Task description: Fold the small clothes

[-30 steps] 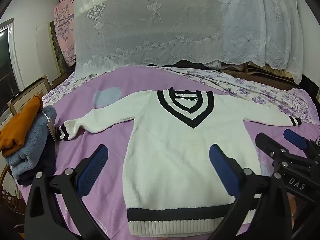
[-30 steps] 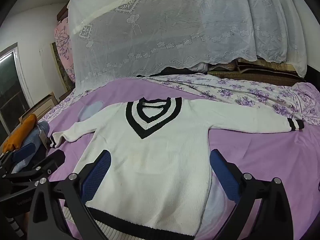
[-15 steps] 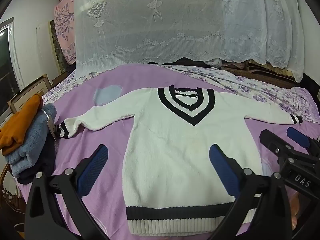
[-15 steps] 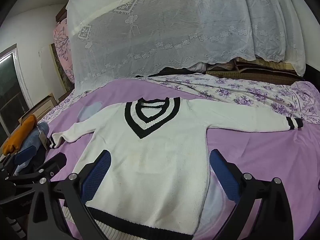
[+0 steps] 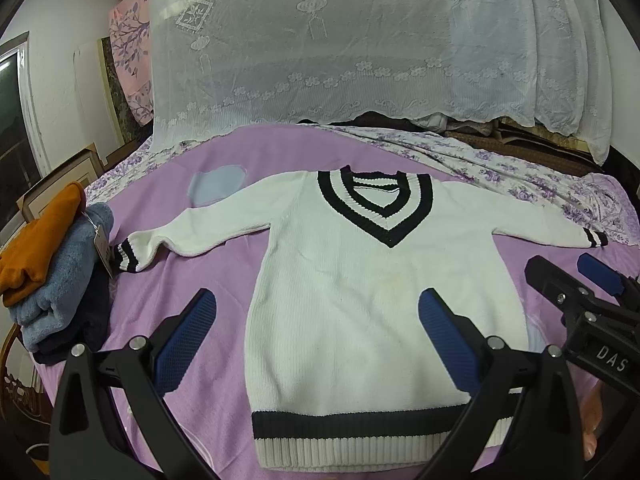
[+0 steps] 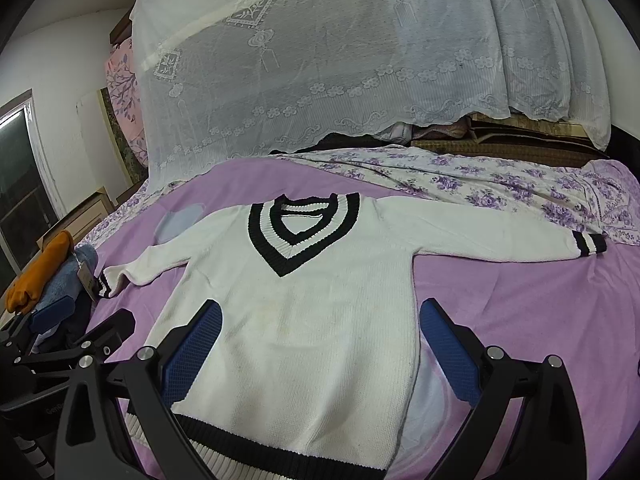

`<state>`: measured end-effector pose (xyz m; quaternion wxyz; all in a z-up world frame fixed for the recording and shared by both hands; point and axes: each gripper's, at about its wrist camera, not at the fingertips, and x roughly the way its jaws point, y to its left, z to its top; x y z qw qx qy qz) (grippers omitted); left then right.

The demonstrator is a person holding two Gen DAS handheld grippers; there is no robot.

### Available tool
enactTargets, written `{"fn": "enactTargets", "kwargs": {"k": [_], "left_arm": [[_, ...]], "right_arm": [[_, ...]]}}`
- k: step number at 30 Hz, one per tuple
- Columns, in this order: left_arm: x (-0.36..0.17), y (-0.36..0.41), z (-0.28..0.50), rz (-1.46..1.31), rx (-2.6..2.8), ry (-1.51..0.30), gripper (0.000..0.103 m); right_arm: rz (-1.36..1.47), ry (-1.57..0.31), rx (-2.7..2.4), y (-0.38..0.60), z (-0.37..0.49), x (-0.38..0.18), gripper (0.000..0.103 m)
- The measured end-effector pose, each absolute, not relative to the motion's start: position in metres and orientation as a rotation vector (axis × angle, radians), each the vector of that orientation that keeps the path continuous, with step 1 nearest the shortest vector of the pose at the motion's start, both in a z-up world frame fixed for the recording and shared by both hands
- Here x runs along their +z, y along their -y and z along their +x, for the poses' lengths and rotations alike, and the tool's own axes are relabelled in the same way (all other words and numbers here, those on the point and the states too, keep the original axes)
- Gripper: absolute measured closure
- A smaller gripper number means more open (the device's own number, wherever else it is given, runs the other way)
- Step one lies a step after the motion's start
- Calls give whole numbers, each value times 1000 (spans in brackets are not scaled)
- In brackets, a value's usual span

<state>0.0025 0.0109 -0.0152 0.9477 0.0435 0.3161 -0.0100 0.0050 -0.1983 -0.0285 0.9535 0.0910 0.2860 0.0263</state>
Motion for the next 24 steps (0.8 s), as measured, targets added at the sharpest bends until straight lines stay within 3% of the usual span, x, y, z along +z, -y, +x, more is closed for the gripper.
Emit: {"fn": "enactTargets", "kwargs": {"k": [24], "left_arm": [[-17, -14, 3, 84, -18, -652, 4]], "right_arm": [[194, -580, 53, 199, 6, -30, 3]]}}
